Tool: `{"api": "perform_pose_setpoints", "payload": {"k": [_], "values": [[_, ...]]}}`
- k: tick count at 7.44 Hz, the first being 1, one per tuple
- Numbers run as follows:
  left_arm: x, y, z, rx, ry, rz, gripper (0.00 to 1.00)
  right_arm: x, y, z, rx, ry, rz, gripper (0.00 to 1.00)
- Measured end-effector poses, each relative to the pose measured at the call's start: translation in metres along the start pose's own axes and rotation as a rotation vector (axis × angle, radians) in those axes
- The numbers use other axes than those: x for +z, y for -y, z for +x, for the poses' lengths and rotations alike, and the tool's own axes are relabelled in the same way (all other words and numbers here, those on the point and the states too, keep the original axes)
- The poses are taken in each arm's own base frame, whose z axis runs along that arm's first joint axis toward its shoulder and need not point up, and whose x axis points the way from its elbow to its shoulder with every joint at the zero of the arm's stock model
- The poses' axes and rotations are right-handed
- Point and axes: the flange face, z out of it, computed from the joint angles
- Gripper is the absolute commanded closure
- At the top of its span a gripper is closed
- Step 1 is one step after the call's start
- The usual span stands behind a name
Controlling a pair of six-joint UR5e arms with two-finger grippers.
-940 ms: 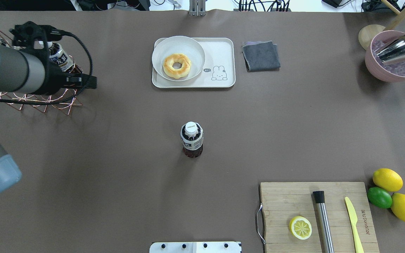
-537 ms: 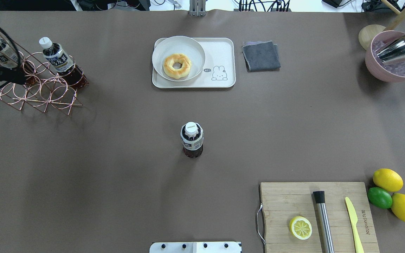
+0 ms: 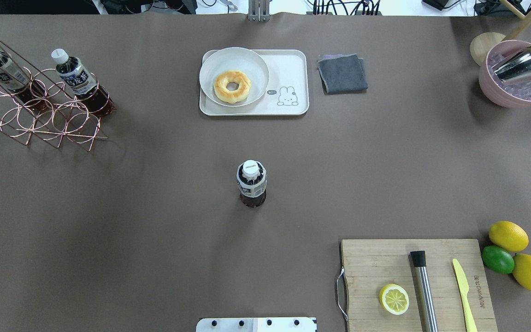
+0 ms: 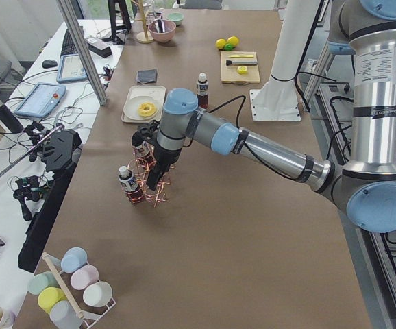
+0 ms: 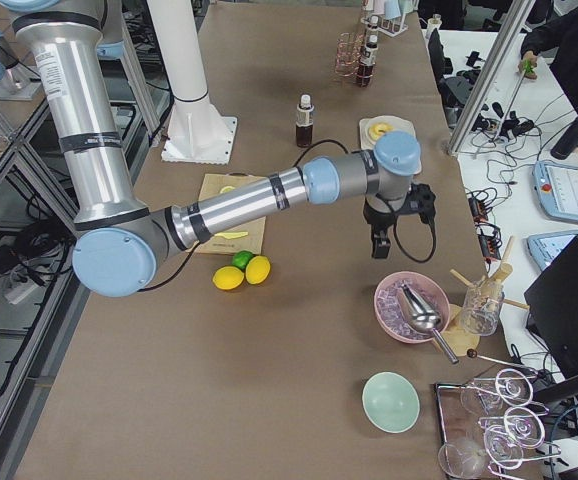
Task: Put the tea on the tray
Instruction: 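Move the right gripper over the standing tea bottle and grasp it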
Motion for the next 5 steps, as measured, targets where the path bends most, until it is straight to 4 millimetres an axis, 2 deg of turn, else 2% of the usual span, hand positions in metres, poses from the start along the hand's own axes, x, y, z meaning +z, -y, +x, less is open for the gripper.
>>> {"api": "perform_pose_setpoints", "payload": {"k": [1, 2, 3, 4, 5], "values": [[0.002, -0.017, -0.039, 0.018, 0.013, -0.013, 0.02, 0.010, 0.012, -0.080, -0.006, 0.017, -0.003, 0.00], [0.002, -0.032, -0.067, 0.019, 0.024, -0.020, 0.02, 0.022, 0.016, -0.165, -0.001, 0.022, -0.001, 0.00], [0.004, -0.049, -0.084, 0.006, 0.029, -0.030, 0.02, 0.032, 0.014, -0.249, 0.026, 0.028, 0.009, 0.00], [0.006, -0.064, -0.093, -0.009, 0.032, -0.039, 0.02, 0.040, 0.003, -0.316, 0.044, 0.045, 0.011, 0.00], [0.005, -0.075, -0.099, -0.024, 0.035, -0.043, 0.02, 0.043, -0.011, -0.370, 0.065, 0.073, 0.006, 0.00]]}}
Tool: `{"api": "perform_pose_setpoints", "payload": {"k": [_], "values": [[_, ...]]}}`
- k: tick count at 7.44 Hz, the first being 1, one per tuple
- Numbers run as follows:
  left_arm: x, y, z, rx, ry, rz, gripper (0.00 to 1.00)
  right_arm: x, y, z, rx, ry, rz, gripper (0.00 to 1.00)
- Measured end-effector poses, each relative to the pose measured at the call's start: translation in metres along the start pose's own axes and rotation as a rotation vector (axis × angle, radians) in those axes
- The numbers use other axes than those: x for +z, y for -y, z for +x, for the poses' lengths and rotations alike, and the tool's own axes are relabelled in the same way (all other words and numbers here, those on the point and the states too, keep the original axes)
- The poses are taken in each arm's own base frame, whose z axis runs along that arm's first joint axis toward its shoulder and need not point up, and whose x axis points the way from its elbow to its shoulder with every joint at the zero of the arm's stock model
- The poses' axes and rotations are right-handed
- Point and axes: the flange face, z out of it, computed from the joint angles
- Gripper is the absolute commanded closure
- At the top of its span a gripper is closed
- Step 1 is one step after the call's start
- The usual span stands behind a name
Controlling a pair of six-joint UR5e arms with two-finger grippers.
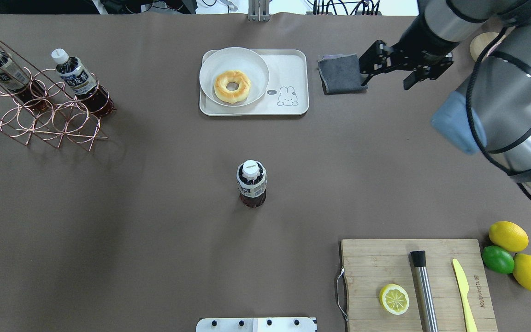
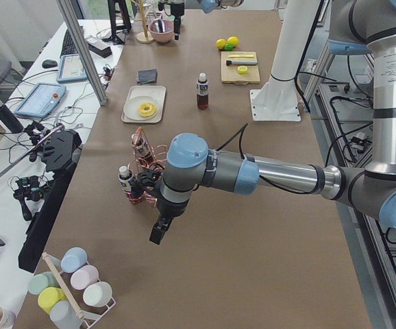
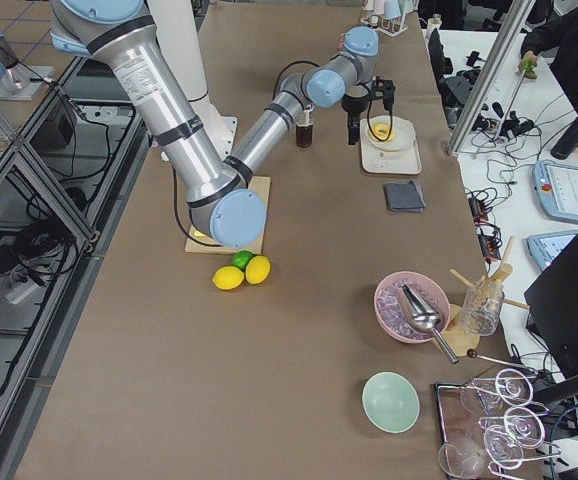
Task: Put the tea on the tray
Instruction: 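Move the right gripper over the standing tea bottle and grasp it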
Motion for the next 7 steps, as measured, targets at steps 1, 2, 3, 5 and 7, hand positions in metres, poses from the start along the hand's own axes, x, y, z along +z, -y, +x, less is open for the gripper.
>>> {"api": "perform_pose_setpoints", "payload": {"k": [1, 2, 3, 5, 7], "values": [[0.000, -0.011, -0.007, -0.007, 0.002, -0.005, 0.02, 0.004, -0.024, -0.055, 0.041, 0.030, -0.005, 0.00], [0.003, -0.020, -0.014, -0.001, 0.001, -0.014, 0.02, 0.008, -0.054, -0.107, 0.076, 0.028, -0.008, 0.00], [0.006, -0.027, -0.020, -0.006, -0.004, -0.022, 0.02, 0.011, -0.085, -0.149, 0.084, -0.006, -0.007, 0.00], [0.014, -0.037, -0.026, -0.032, -0.067, -0.019, 0.02, 0.023, -0.135, -0.202, 0.097, -0.053, 0.000, 0.00], [0.018, -0.046, -0.028, -0.051, -0.095, -0.018, 0.02, 0.044, -0.164, -0.226, 0.088, -0.082, 0.019, 0.00]]}}
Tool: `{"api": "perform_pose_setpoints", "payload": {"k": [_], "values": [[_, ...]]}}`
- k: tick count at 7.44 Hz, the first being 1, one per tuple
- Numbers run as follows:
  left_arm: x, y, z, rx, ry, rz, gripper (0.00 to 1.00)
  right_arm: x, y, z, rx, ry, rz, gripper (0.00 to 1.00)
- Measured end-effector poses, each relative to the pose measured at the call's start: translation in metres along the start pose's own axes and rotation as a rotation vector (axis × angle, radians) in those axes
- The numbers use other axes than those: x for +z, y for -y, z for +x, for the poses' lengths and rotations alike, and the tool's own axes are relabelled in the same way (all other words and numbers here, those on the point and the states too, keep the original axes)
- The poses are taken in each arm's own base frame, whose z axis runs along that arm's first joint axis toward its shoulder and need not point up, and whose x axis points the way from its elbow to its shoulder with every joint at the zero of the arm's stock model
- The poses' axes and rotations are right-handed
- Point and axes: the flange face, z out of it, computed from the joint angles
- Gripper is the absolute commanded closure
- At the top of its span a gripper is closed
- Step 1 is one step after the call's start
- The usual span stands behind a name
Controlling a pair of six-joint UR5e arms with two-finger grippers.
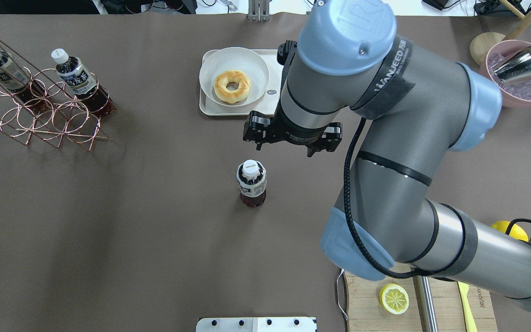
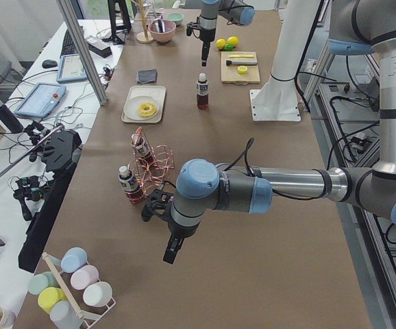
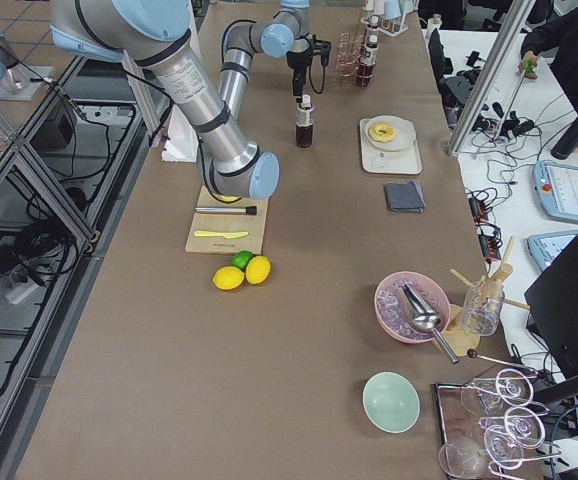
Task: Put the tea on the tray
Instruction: 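Move the right gripper over the standing tea bottle and grasp it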
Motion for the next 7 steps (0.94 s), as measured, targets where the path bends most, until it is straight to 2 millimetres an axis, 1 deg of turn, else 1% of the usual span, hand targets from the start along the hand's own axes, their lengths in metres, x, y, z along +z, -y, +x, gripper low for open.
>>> {"api": "perform_pose_setpoints", "payload": {"k": [1, 3, 5, 7], "values": [[0.001, -0.003, 0.000, -0.003, -0.003, 0.000, 0.02, 0.010, -0.010, -0.009, -0.009, -0.004, 0.009, 0.00], [0.002, -0.006, -0.001, -0.005, -0.005, -0.001, 0.02, 0.030, -0.013, -0.022, -0.021, 0.008, 0.016, 0.00], [0.003, -0.006, -0.001, -0.005, -0.005, -0.001, 0.02, 0.039, -0.009, -0.032, -0.030, 0.003, 0.025, 0.01], [0.003, -0.005, -0.001, -0.003, -0.004, 0.000, 0.02, 0.042, -0.006, -0.034, -0.034, -0.007, 0.036, 0.03]]}}
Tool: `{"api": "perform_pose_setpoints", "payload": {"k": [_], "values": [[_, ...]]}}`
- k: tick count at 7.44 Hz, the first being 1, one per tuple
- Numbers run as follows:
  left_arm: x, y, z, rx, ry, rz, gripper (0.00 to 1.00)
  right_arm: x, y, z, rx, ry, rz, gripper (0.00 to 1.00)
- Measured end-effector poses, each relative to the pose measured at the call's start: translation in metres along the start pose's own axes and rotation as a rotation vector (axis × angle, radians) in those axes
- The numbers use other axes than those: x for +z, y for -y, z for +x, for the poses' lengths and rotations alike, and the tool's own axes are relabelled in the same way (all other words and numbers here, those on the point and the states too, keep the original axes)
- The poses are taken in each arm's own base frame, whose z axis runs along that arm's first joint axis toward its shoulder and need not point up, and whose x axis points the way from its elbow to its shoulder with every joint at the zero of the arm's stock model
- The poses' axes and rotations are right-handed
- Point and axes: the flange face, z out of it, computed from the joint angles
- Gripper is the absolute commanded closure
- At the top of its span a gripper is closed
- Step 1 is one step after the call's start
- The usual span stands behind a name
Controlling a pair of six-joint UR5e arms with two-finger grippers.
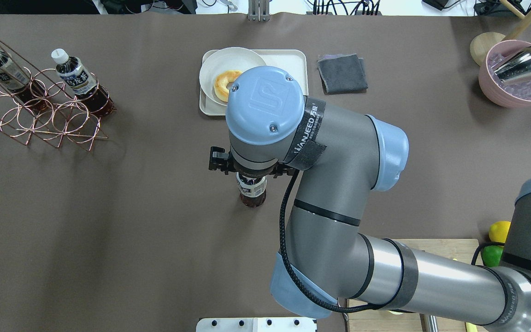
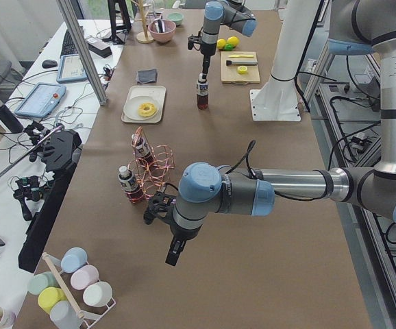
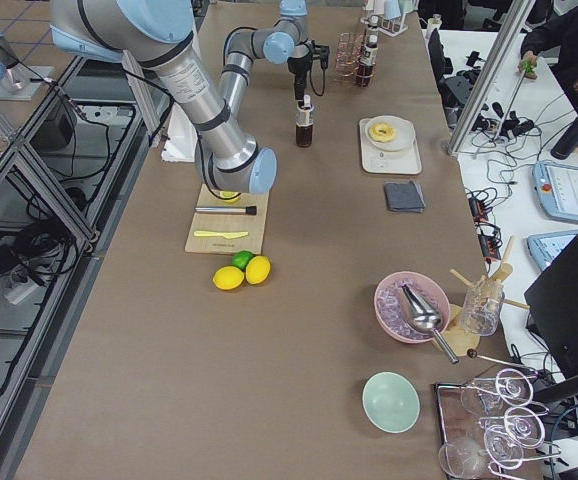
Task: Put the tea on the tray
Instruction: 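Move the right gripper over the standing tea bottle and grasp it, then lift the tea bottle with the right gripper and carry it onto the tray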
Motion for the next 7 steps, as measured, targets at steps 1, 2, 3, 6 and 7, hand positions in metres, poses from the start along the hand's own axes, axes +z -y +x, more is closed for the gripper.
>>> {"api": "perform_pose_setpoints", "payload": {"k": [1, 2, 3, 6, 7], "values": [[-0.0005, 0.0008, 0.0003, 0.001, 0.001, 0.001, 0.02, 0.0032, 0.0018, -0.0001, 0.001, -0.010, 0.007, 0.16], [-0.0008, 0.0013, 0.0004, 0.001, 0.001, 0.002, 0.02, 0.0061, 0.0032, -0.0001, 0.002, -0.017, 0.011, 0.36], [-0.0010, 0.0019, 0.0005, 0.001, 0.001, 0.003, 0.02, 0.0071, 0.0039, -0.0001, 0.003, -0.021, 0.015, 0.66], [-0.0016, 0.0033, 0.0005, 0.000, 0.002, 0.004, 0.02, 0.0077, 0.0042, -0.0004, 0.005, -0.023, 0.026, 1.00], [-0.0014, 0.0043, 0.0005, -0.001, 0.002, 0.005, 0.02, 0.0079, 0.0043, -0.0006, 0.004, -0.023, 0.029, 1.00]]}}
